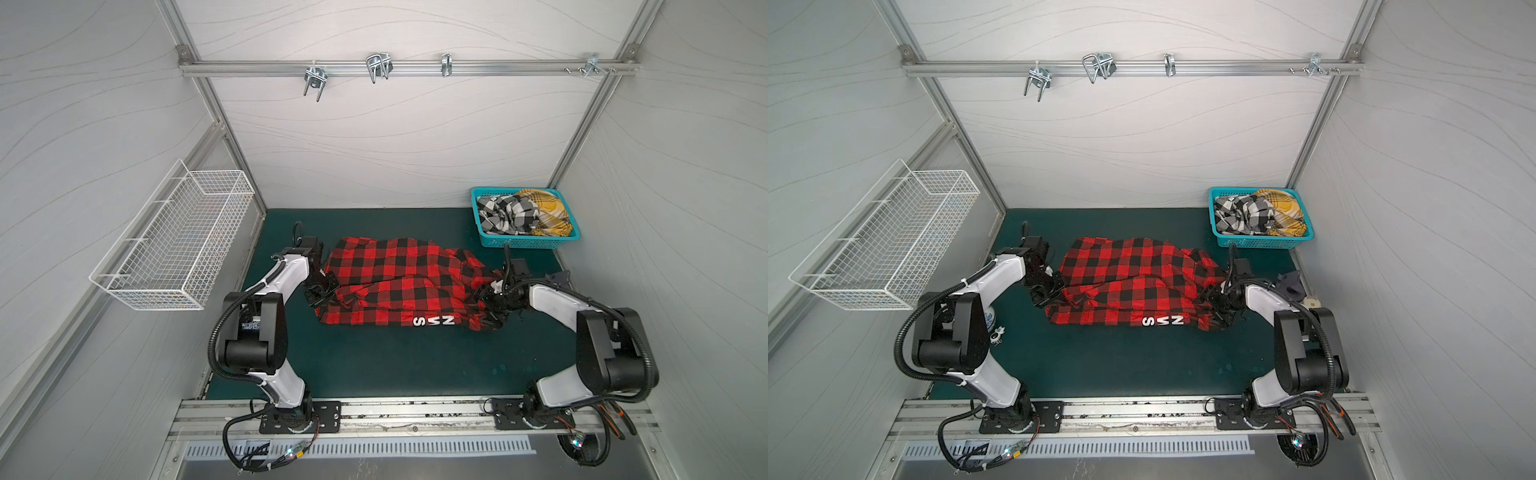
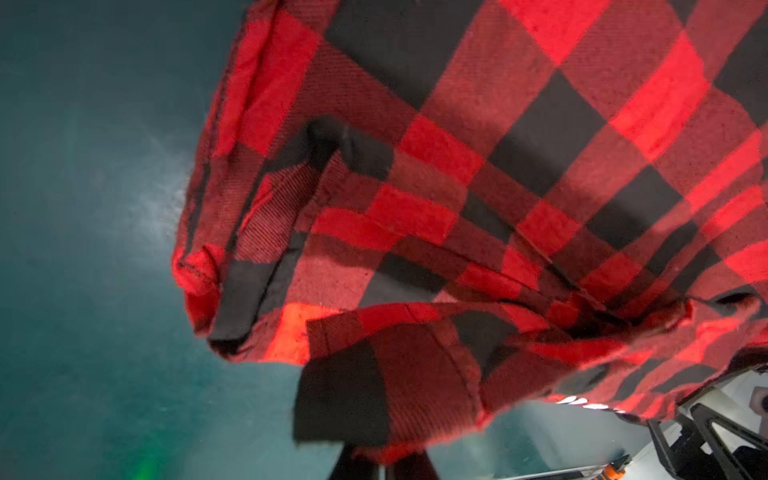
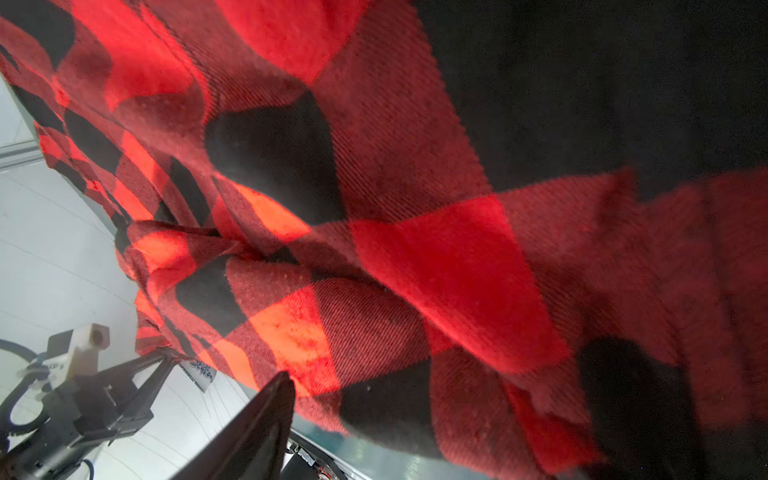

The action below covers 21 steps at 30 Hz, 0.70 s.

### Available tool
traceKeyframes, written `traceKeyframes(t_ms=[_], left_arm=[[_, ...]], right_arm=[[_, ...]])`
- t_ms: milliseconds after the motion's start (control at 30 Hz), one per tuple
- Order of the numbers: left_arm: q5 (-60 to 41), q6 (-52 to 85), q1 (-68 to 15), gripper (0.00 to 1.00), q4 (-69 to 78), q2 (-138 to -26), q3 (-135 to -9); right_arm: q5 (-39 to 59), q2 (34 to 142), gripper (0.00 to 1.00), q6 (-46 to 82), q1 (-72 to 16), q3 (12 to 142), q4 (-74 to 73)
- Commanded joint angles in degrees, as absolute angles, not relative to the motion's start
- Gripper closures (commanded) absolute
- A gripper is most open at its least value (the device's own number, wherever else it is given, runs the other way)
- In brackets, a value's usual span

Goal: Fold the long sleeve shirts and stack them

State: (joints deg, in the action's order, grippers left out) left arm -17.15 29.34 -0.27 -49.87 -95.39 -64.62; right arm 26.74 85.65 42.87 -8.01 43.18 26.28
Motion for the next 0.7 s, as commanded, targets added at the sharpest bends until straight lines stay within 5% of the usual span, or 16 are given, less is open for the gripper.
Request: traceKeyframes(t_ms=[0, 400, 667], left_arm=[[-18.7, 30.4, 0.4, 1.0, -50.3, -93.4, -66.2], [-32.1, 38.9, 3.6, 1.0, -53.6, -83.9, -69.7], [-30.9, 36.2, 5.4, 1.0, -49.8, -93.9, -65.3]], right_arm=[[23.7, 84.2, 0.21, 40.2, -7.6, 45.3, 31.6], [26.6, 83.8, 0.44, 40.9, -5.0, 43.6, 27.7], [25.9, 86.1, 0.55, 39.9, -4.8, 43.2, 27.5]])
